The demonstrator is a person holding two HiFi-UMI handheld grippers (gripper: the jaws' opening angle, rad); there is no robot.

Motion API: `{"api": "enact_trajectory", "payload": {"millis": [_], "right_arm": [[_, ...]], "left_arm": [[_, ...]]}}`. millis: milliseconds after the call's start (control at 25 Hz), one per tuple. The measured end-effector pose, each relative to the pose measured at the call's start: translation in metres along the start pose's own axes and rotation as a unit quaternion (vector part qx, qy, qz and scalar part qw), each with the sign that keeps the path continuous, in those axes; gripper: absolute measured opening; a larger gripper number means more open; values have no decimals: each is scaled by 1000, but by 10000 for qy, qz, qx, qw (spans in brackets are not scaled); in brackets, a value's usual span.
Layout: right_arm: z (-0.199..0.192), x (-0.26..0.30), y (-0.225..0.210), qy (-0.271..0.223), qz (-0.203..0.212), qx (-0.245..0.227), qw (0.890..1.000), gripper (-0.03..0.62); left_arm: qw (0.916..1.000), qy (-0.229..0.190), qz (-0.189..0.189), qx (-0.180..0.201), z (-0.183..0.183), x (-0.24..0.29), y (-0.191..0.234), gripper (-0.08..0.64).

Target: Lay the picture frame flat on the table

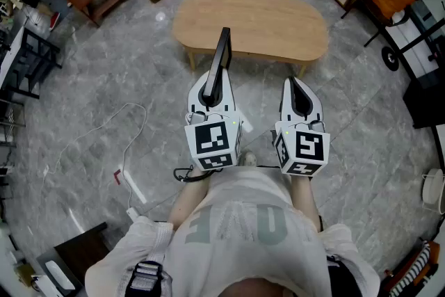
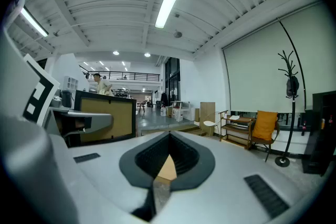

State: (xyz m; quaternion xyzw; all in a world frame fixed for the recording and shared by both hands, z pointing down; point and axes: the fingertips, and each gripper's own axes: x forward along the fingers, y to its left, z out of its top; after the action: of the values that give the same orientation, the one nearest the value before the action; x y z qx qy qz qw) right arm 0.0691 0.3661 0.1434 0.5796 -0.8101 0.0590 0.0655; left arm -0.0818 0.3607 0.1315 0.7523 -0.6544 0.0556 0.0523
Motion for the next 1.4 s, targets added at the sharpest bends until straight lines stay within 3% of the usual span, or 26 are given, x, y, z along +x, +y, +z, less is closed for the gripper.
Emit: {"api": "enact_trajectory", "payload": {"millis": [600,1080,1400], "right_arm": [[-4,15,22,73,82,-71,9999,6],[-3,28,36,-96,-263,206,9994,6],[-2,40,20,-154,-448,204,9987,6]], "left_arm": [[9998,-73,-71,-161,1,6,23,20],[9990,-176,-107,-396,-3,20,75,20],[9986,-238,-193,-437,-1,44,77,20]]}}
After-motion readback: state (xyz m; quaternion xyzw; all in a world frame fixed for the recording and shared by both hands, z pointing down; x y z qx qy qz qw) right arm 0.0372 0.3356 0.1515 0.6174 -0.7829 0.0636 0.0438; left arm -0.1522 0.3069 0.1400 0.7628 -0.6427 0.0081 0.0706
